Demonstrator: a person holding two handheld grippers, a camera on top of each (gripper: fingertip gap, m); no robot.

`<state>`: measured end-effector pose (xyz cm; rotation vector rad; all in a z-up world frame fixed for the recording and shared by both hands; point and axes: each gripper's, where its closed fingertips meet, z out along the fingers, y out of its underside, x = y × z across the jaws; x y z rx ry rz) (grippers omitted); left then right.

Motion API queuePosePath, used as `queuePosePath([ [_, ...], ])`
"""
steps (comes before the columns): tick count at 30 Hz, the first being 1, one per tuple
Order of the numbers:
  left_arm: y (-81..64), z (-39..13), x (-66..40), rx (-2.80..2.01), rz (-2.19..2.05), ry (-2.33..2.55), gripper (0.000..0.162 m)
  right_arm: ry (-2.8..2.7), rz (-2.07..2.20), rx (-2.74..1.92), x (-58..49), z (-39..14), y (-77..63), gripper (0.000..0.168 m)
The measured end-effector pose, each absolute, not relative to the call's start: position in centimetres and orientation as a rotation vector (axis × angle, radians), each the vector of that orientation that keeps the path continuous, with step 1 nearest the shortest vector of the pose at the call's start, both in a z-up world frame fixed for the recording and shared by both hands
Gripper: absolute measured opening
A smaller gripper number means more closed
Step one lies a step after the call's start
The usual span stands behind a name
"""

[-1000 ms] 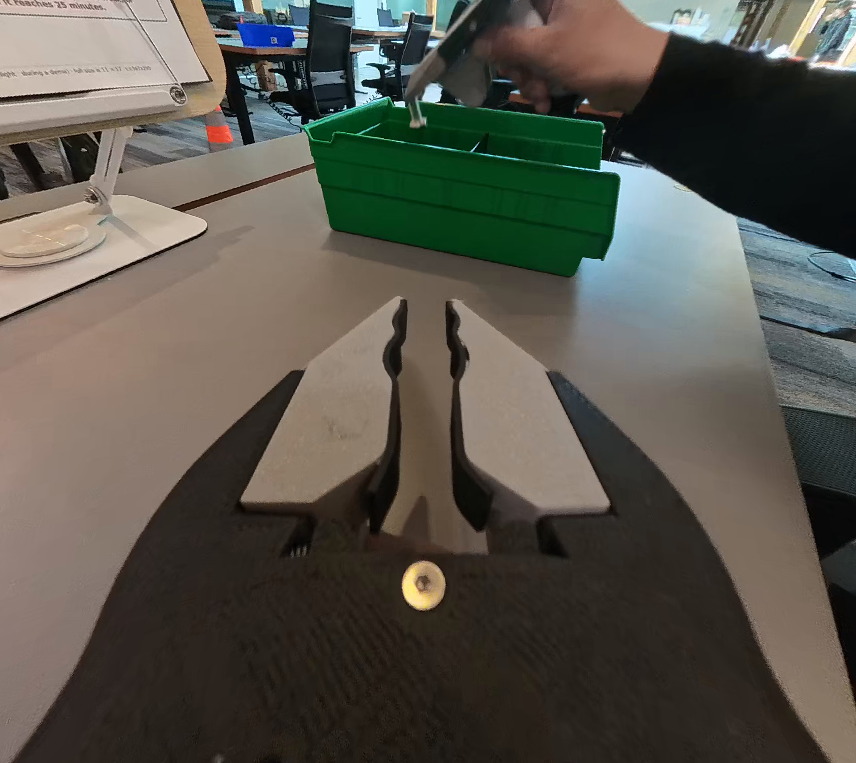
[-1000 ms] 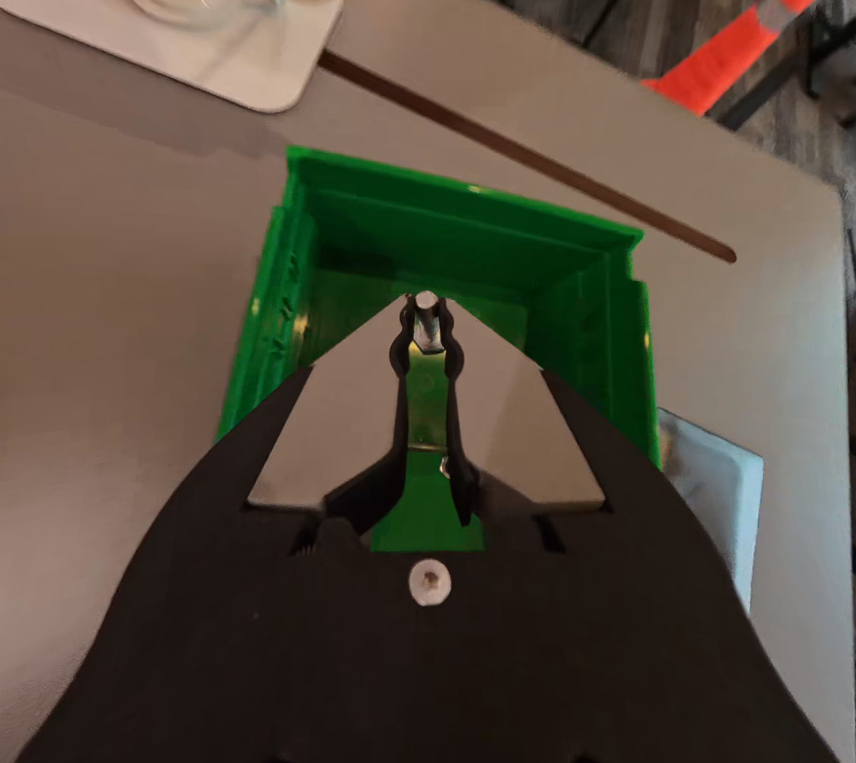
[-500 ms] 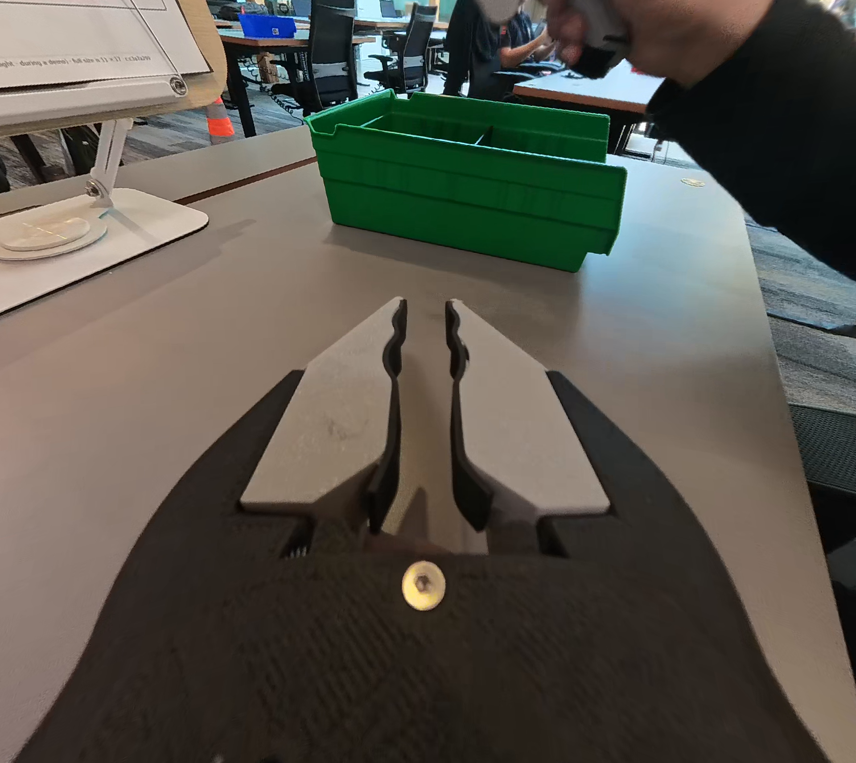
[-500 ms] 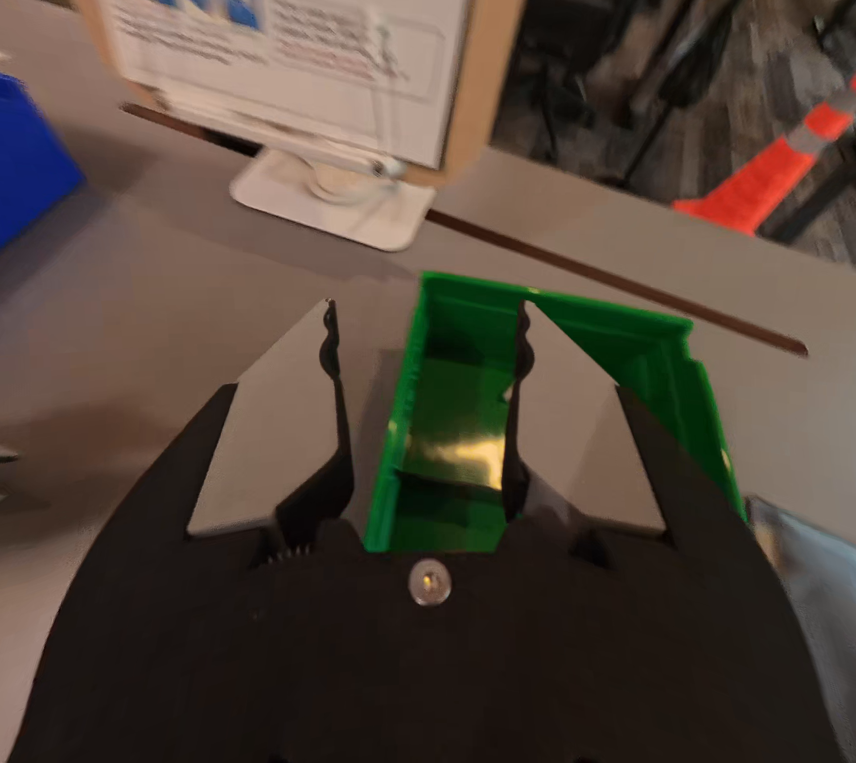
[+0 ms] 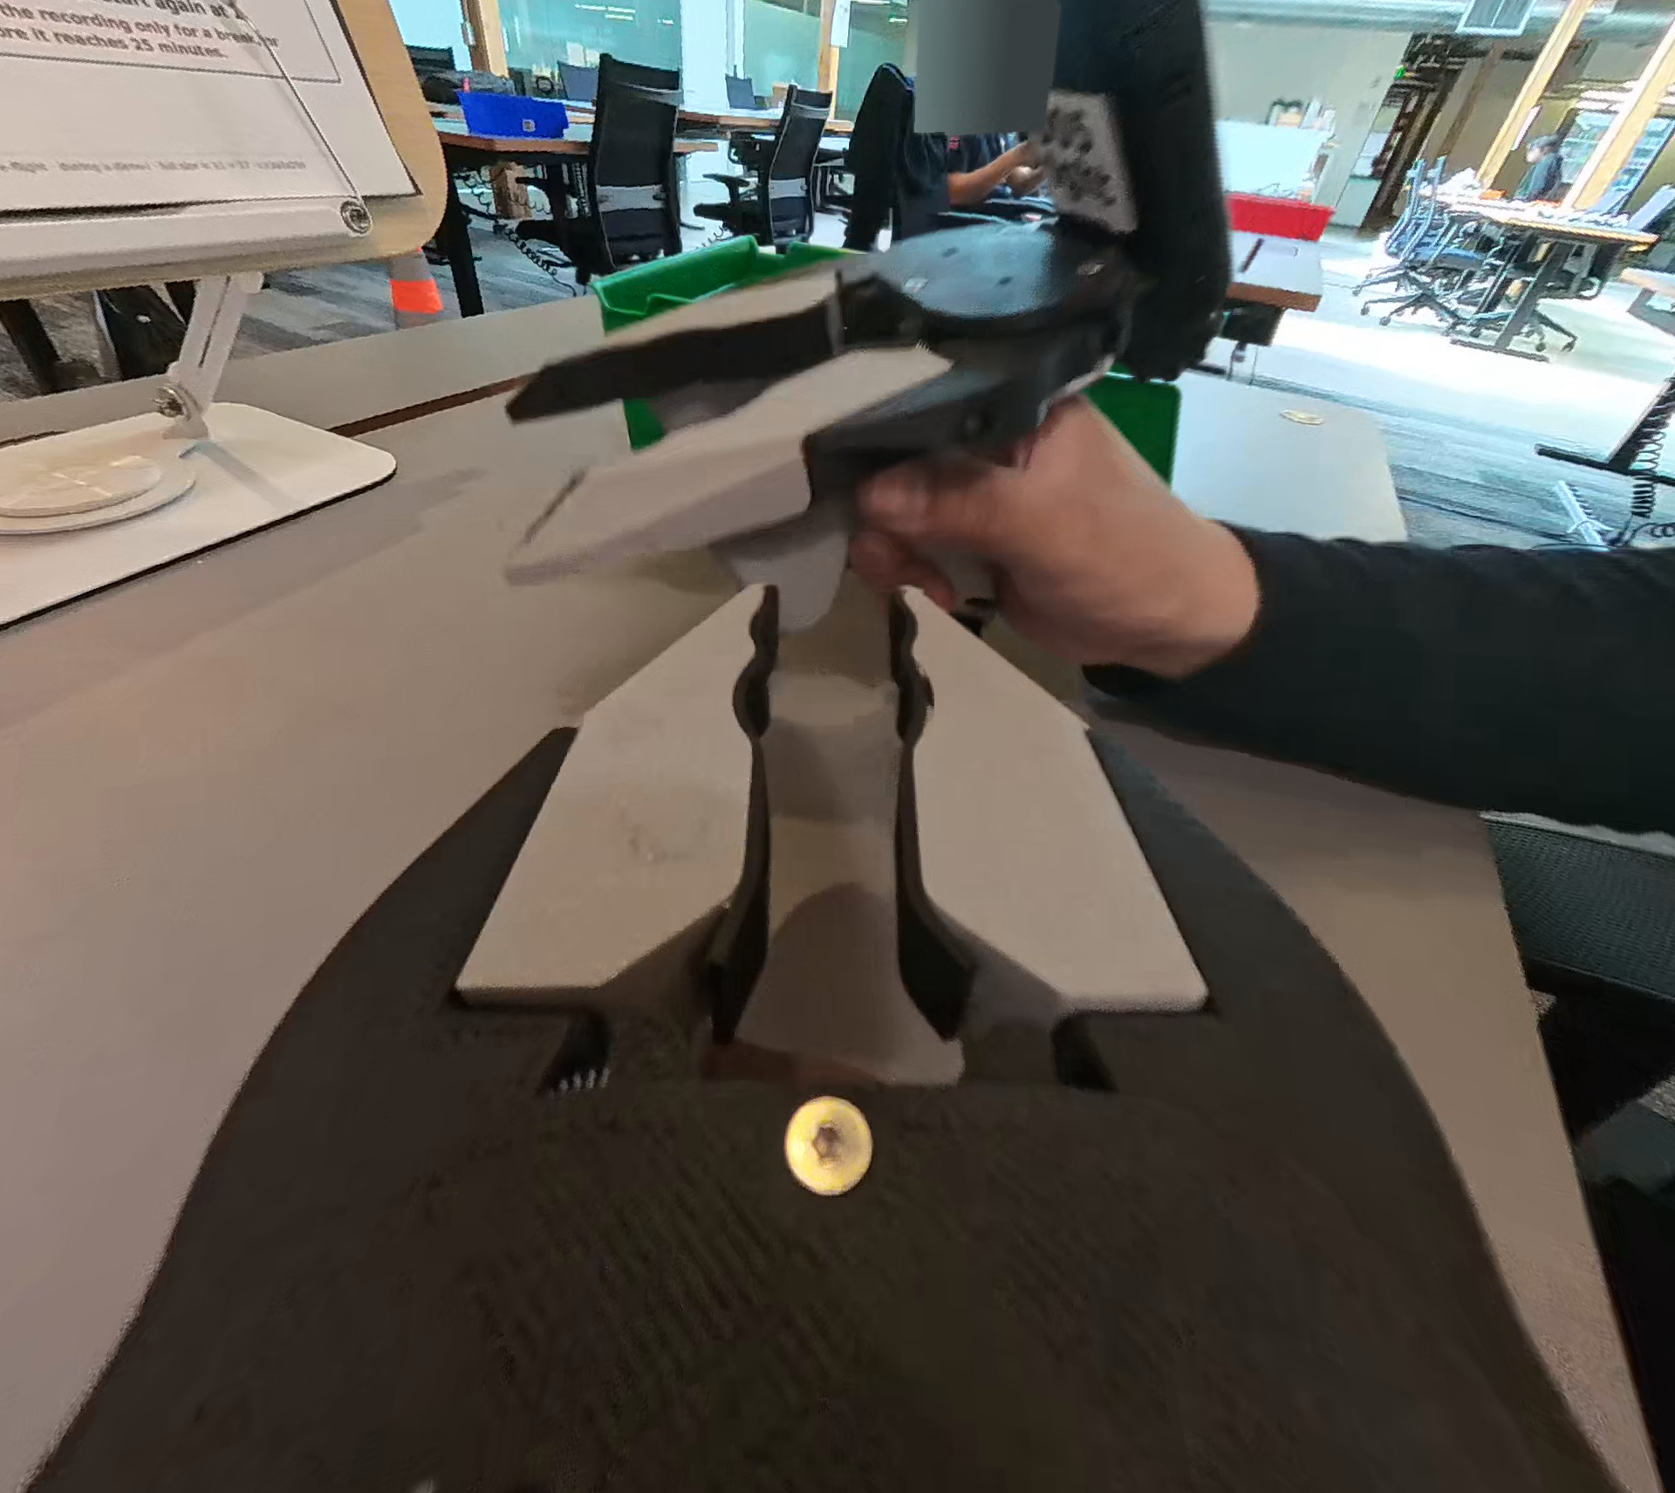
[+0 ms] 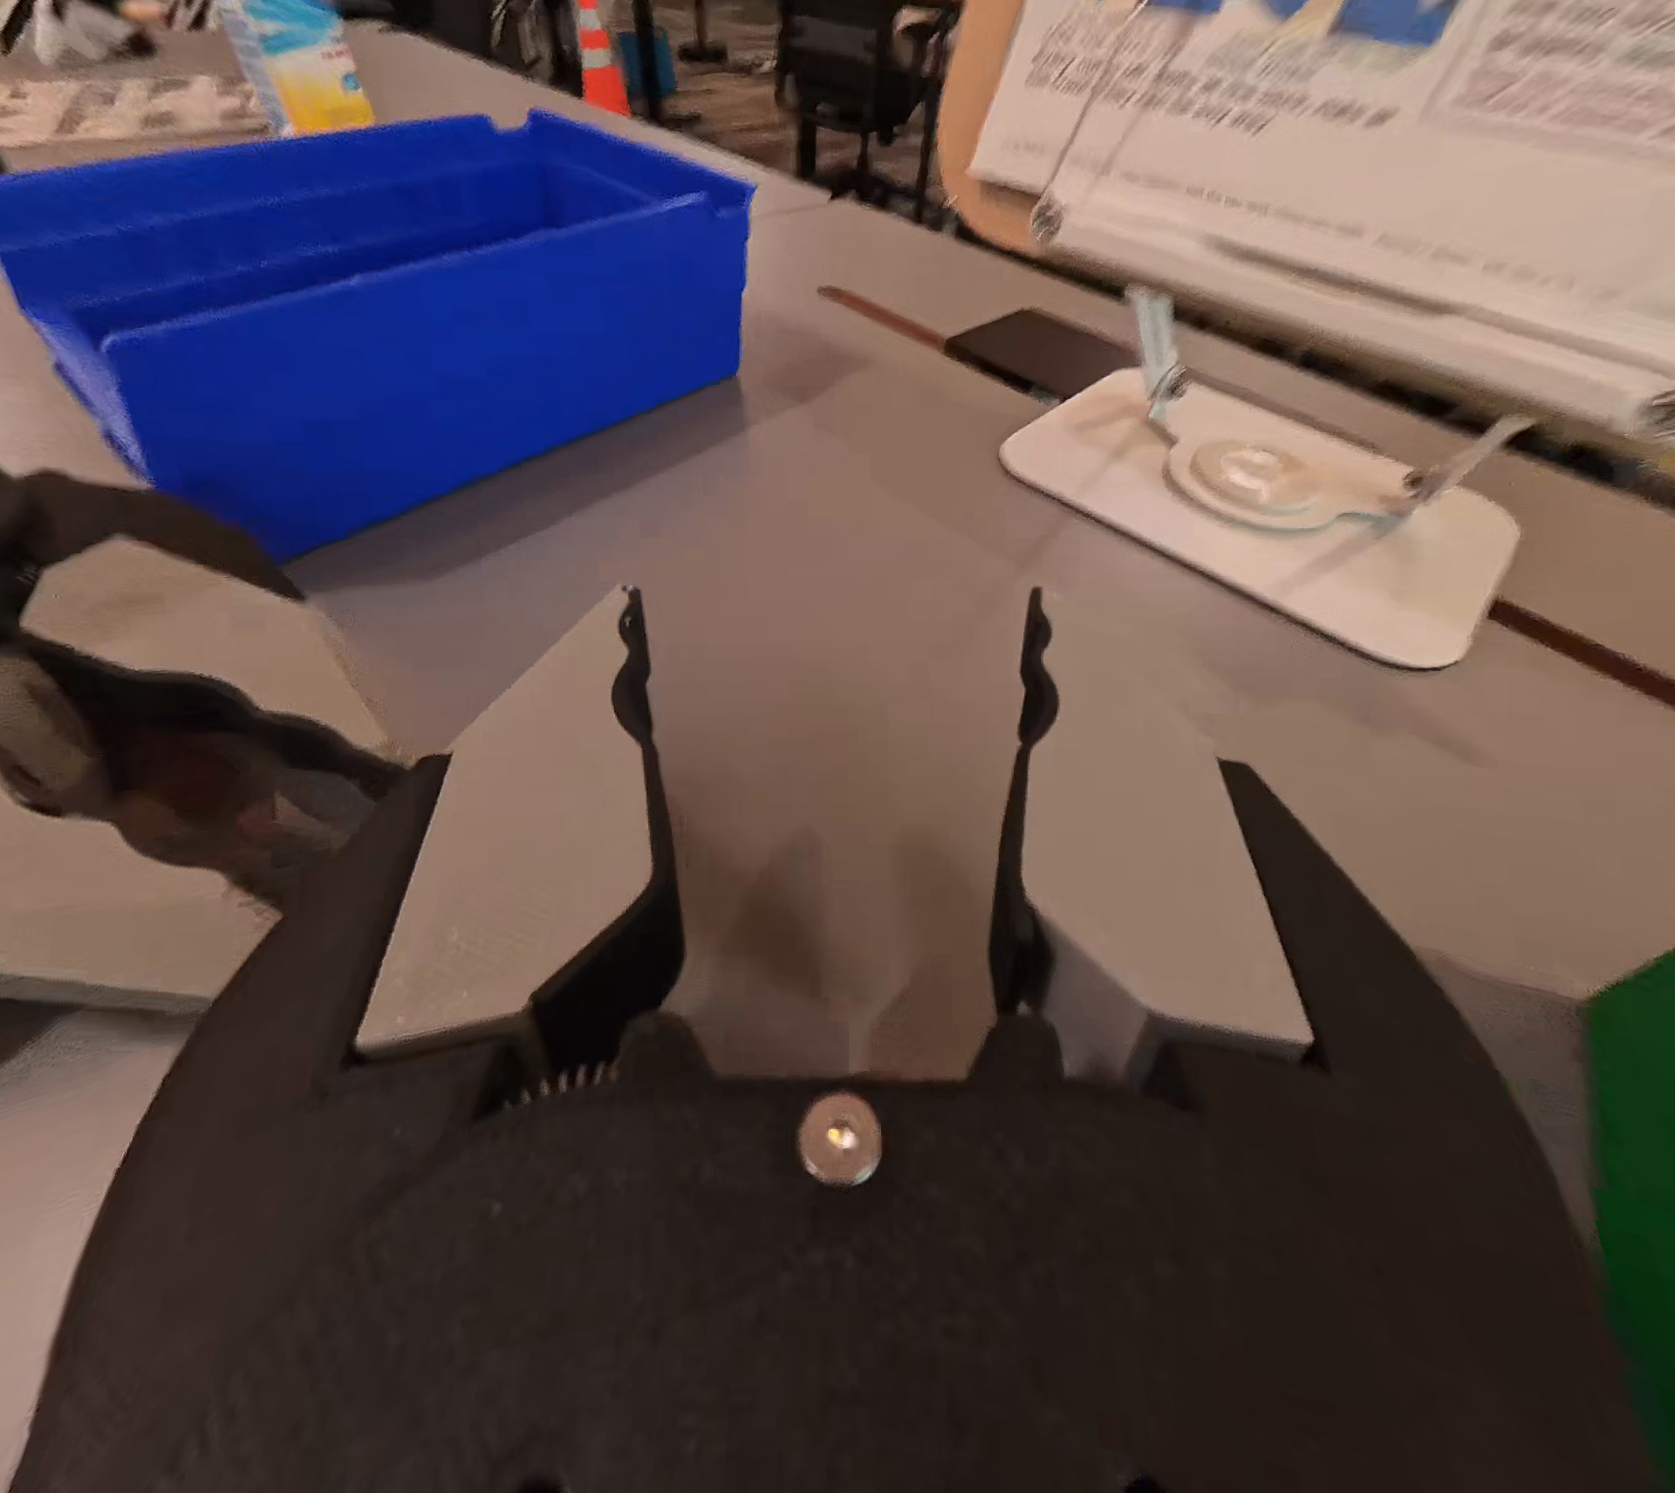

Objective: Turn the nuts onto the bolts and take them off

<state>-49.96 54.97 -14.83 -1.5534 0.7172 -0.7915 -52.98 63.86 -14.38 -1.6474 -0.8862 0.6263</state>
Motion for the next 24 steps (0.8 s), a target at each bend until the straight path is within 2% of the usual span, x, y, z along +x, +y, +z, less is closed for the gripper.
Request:
queuePosePath([
  [2, 54.7, -14.2, -50.1, -1.539, -0.790, 0.701, 0.035, -0.915, 0.589, -1.686, -53.0, -16.2, 64.1, 0.077],
  [4, 53.8, -12.8, -50.7, -1.495, -0.881, 0.638, 0.041, -0.964, 0.547, -1.731, -52.9, -18.0, 64.2, 0.078],
  [7, 51.7, -8.8, -53.9, -1.416, -0.960, 0.561, 0.041, -0.973, 0.554, -1.731, -53.0, -18.0, 64.0, 0.079],
  [11, 52.6, -2.8, -63.4, -1.508, -0.747, 0.452, 0.038, -1.012, 0.594, -1.738, -54.2, -18.4, 63.2, 0.078],
  [13, 54.4, -1.9, -69.4, -1.641, -0.623, 0.384, 0.037, -1.049, 0.576, -1.738, -54.9, -18.9, 62.8, 0.078],
  [15, 56.5, -3.9, -75.7, -1.853, -0.446, 0.292, 0.037, -1.080, 0.573, -1.734, -55.6, -19.3, 62.2, 0.078],
  [18, 57.3, -9.9, -82.6, -2.204, -0.214, 0.187, 0.040, -1.110, 0.573, -1.723, -56.4, -19.4, 61.4, 0.078],
  [21, 56.3, -15.8, -84.7, -2.471, -0.092, 0.231, 0.041, -1.129, 0.570, -1.704, -56.7, -19.4, 60.8, 0.078],
  [24, 56.2, -18.9, -85.2, -2.601, 0.004, 0.290, 0.041, -1.131, 0.564, -1.702, -56.5, -19.4, 60.7, 0.078],
])
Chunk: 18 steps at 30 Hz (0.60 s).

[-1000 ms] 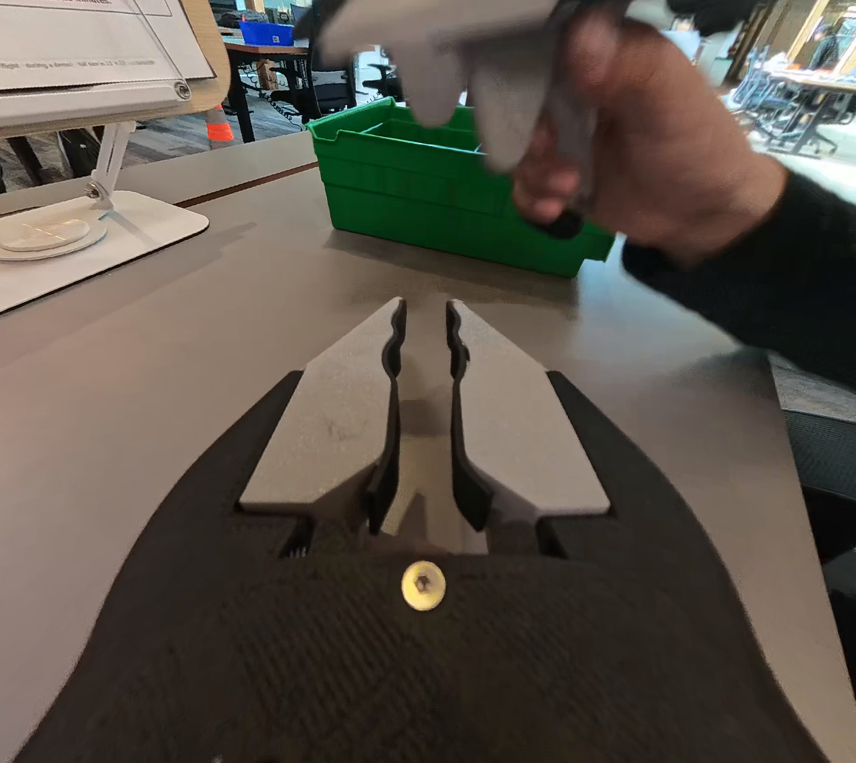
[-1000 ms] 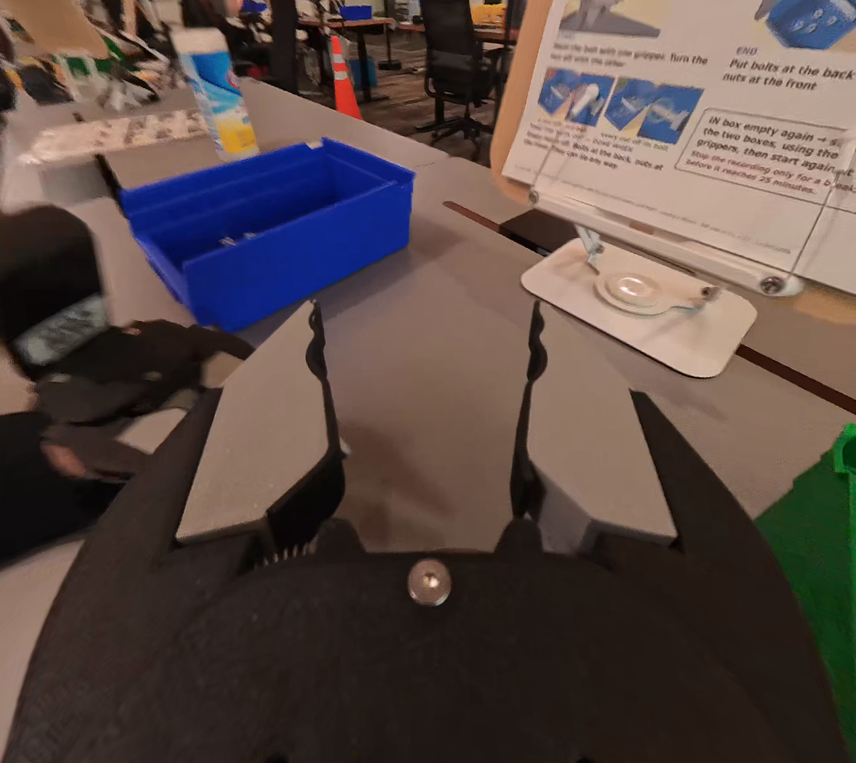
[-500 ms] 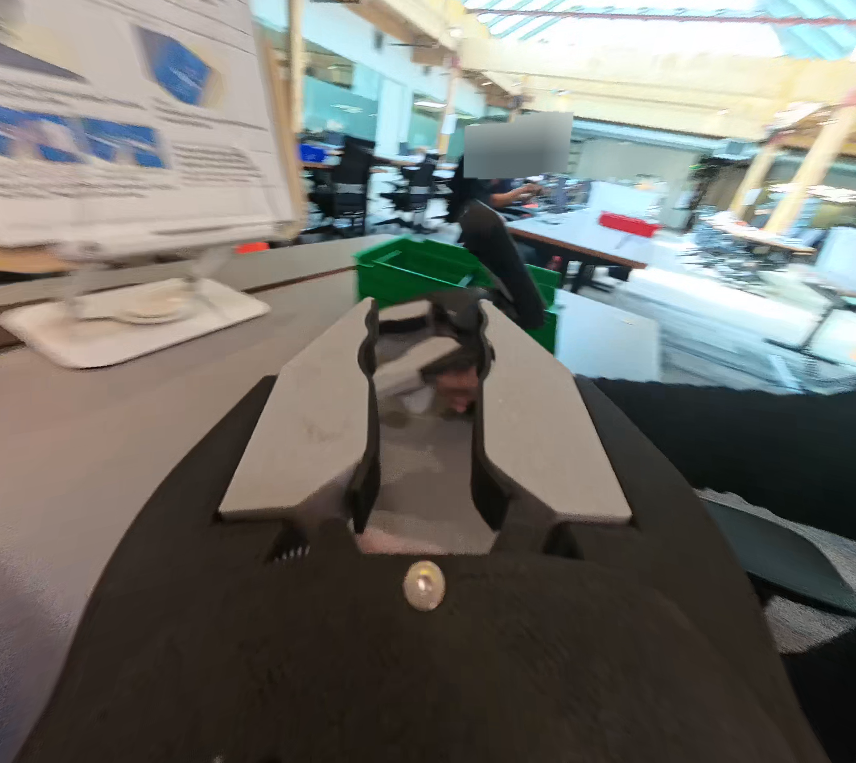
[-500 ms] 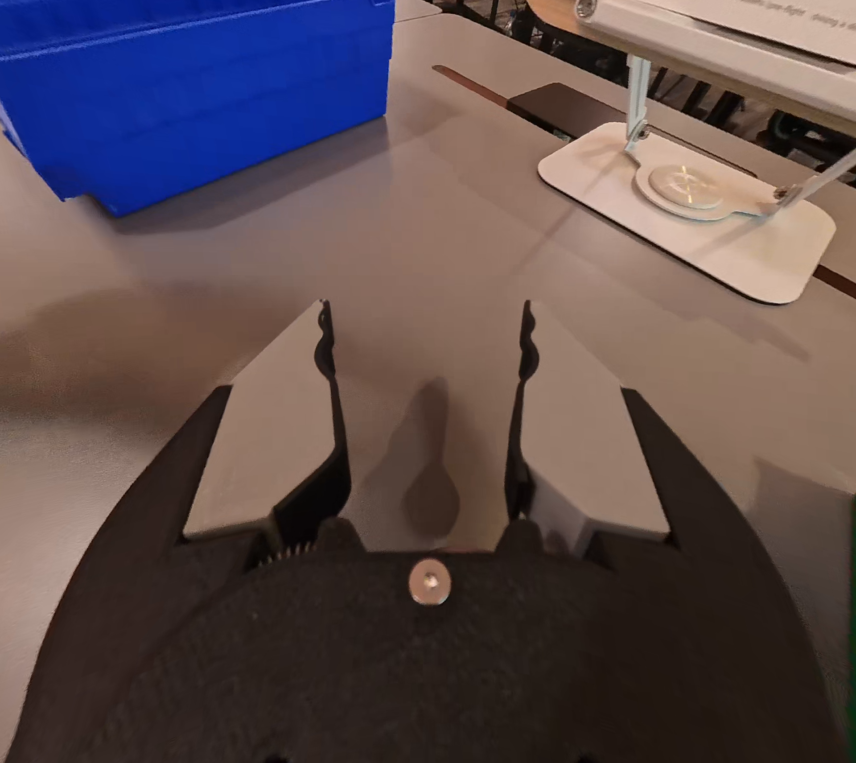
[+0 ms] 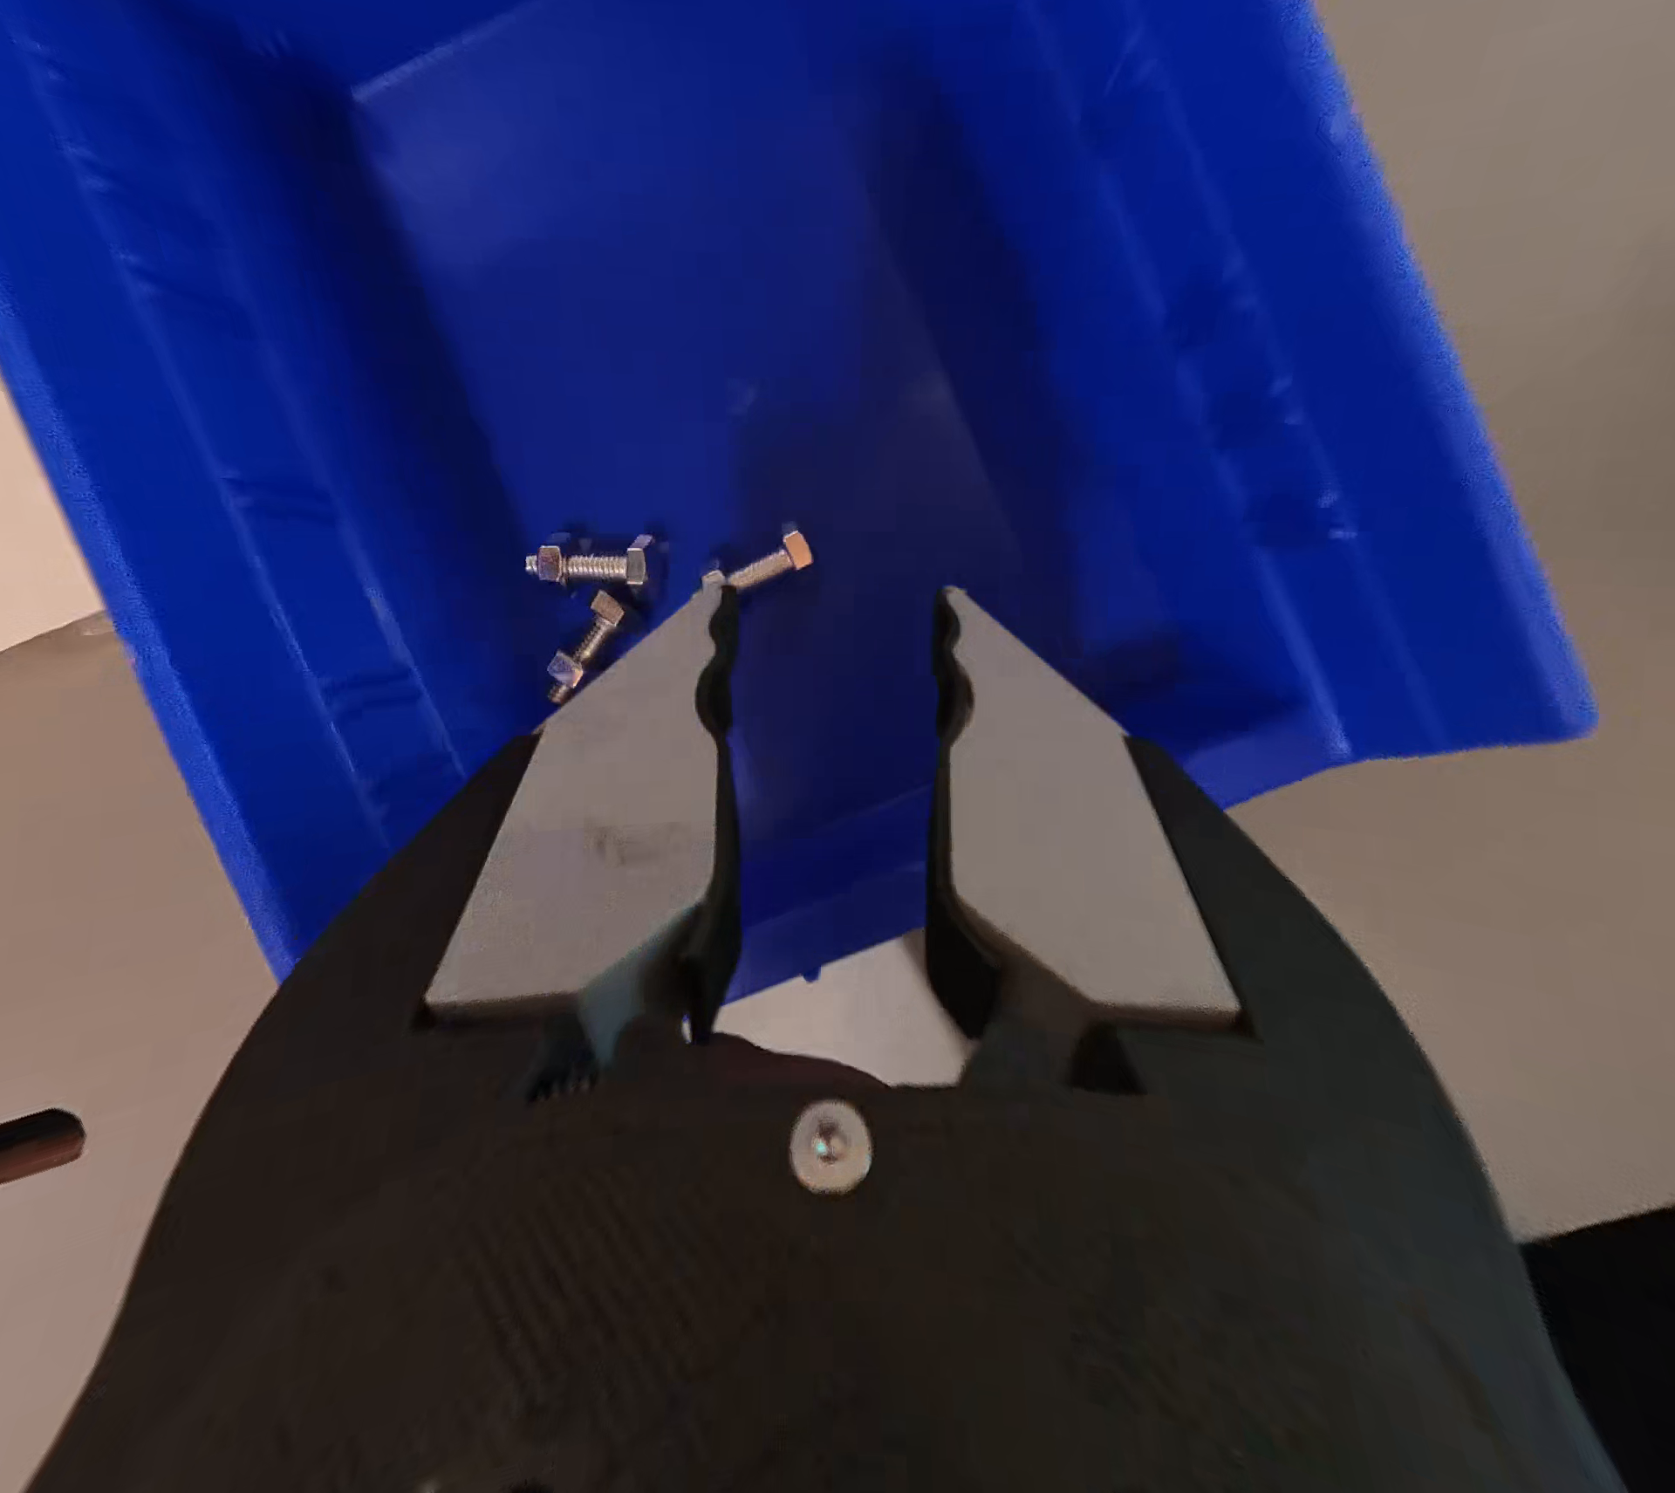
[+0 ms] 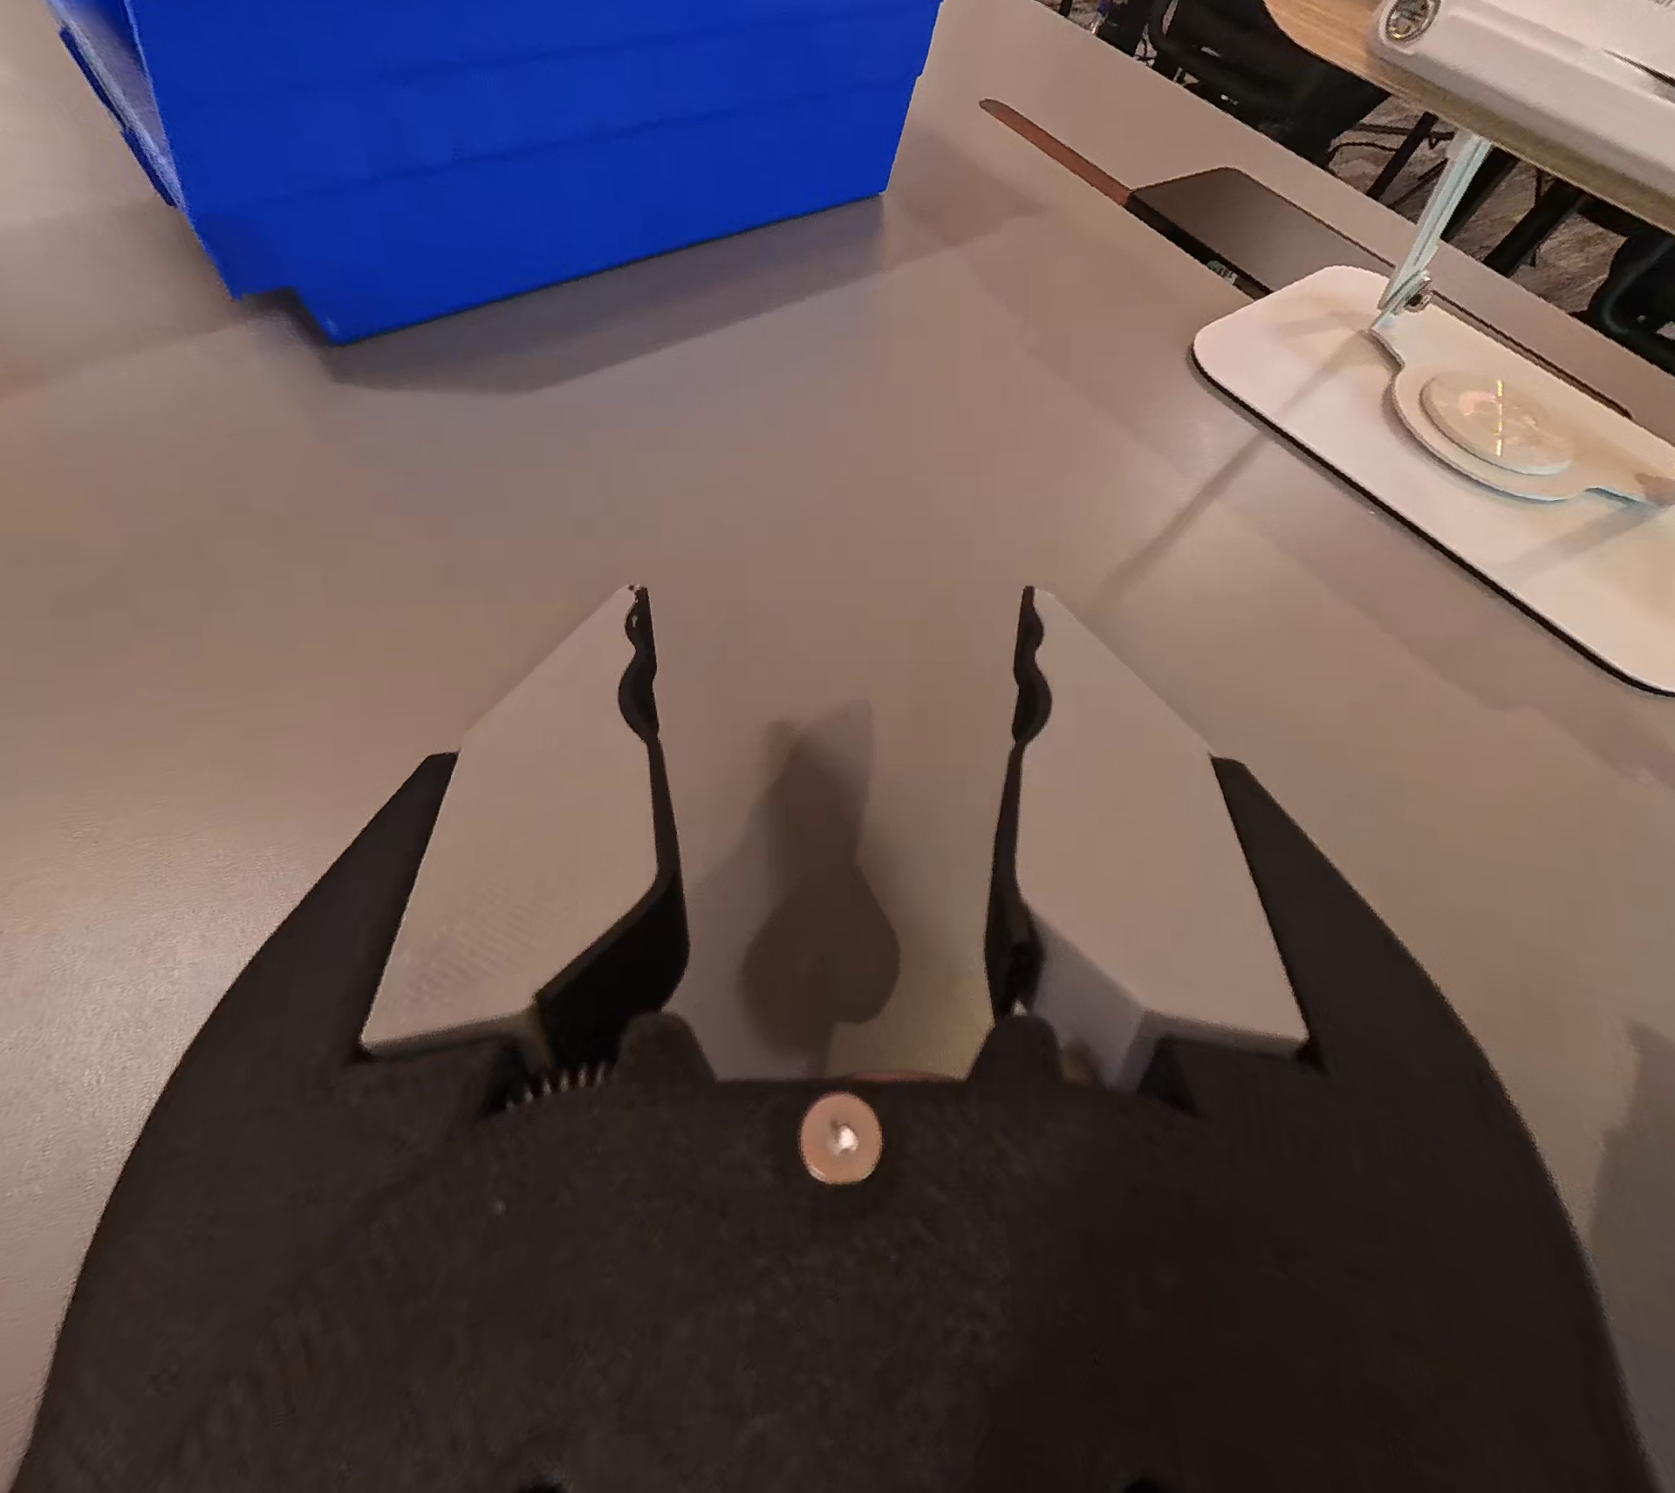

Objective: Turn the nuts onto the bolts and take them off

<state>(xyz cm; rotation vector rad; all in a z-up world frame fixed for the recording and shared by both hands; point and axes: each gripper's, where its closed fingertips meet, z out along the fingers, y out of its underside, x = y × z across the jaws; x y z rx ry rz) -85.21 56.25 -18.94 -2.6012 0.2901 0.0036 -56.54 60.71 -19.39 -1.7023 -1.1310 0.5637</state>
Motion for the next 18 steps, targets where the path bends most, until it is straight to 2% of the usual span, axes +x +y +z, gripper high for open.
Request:
queuePosePath([
  [8, 57.7, -22.8, -85.5, -2.799, 0.122, 0.321, 0.040, -1.106, 0.612, -1.743, -56.1, -19.8, 61.1, 0.077],
  [10, 57.4, -24.1, -86.1, -2.849, 0.204, 0.359, 0.034, -1.109, 0.610, -1.745, -56.1, -19.9, 61.1, 0.077],
  [12, 57.6, -24.3, -86.9, -2.838, 0.307, 0.408, 0.021, -1.117, 0.606, -1.743, -56.1, -19.9, 61.1, 0.077],
  [18, 57.6, -24.2, -86.7, -2.794, 0.286, 0.451, 0.019, -1.142, 0.606, -1.736, -56.4, -20.1, 60.8, 0.076],
])
